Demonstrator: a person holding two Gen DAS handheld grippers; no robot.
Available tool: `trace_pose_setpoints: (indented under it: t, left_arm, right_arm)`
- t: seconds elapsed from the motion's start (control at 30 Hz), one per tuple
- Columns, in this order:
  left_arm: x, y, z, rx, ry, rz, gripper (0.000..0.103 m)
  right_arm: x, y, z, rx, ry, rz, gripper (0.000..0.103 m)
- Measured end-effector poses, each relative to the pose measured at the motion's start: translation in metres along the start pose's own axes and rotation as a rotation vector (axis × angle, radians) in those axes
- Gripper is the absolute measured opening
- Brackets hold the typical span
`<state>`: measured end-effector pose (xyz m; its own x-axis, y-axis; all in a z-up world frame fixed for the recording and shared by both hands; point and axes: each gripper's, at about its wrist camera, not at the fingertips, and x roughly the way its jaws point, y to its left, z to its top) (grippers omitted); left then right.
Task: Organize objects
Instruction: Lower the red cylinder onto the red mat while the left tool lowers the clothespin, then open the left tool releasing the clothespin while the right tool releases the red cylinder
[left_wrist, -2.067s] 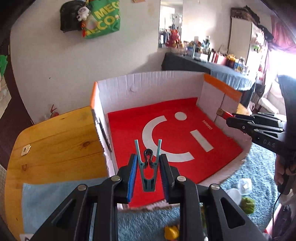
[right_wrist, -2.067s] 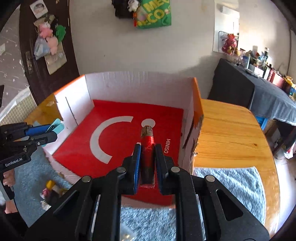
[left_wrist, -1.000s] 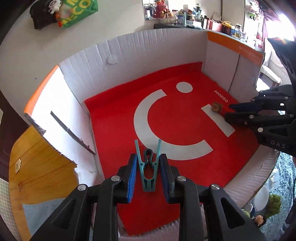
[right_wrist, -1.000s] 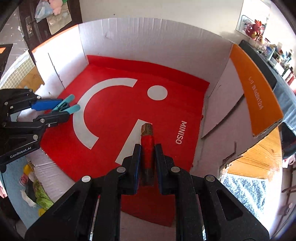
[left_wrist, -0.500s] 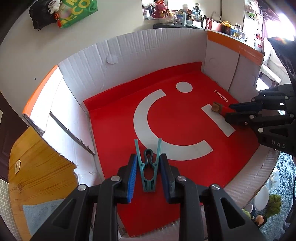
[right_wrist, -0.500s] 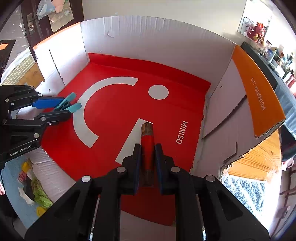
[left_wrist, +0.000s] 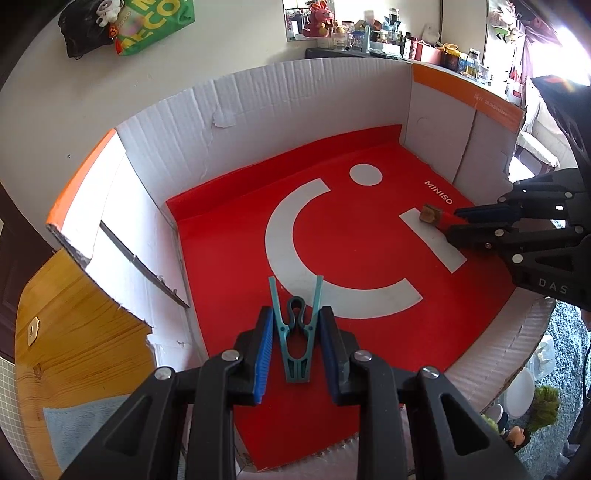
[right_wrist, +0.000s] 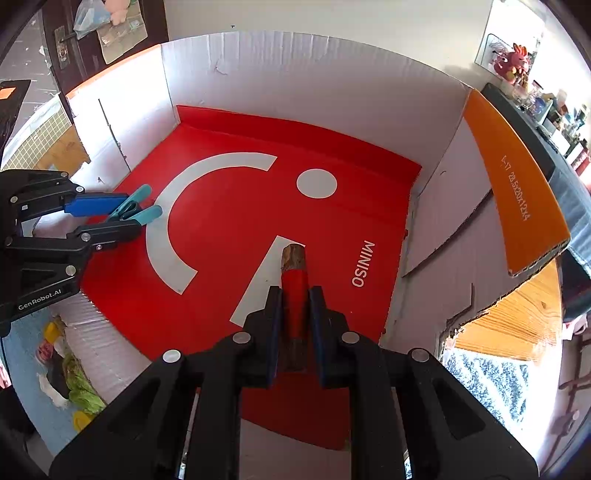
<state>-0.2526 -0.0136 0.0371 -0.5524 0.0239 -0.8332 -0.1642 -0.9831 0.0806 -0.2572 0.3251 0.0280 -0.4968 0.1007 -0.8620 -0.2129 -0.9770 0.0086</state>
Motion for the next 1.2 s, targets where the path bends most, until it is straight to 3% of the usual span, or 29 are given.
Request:
trace_pose_setpoints:
  t: [0.47, 1.2]
  left_arm:
    - [-0.0014, 0.0010, -0.0005, -0.014, -0.002, -0.014, 0.026]
    - [-0.0079, -0.0001, -0.0035, -0.025, -0.012, -0.032, 0.035]
  right_arm:
    - [0.0004, 0.0006, 0.0026, 0.007, 0.003, -0.002, 0.015]
    - [0.0002, 0.0004, 0.0035, 0.013, 0.004, -0.001, 0.015]
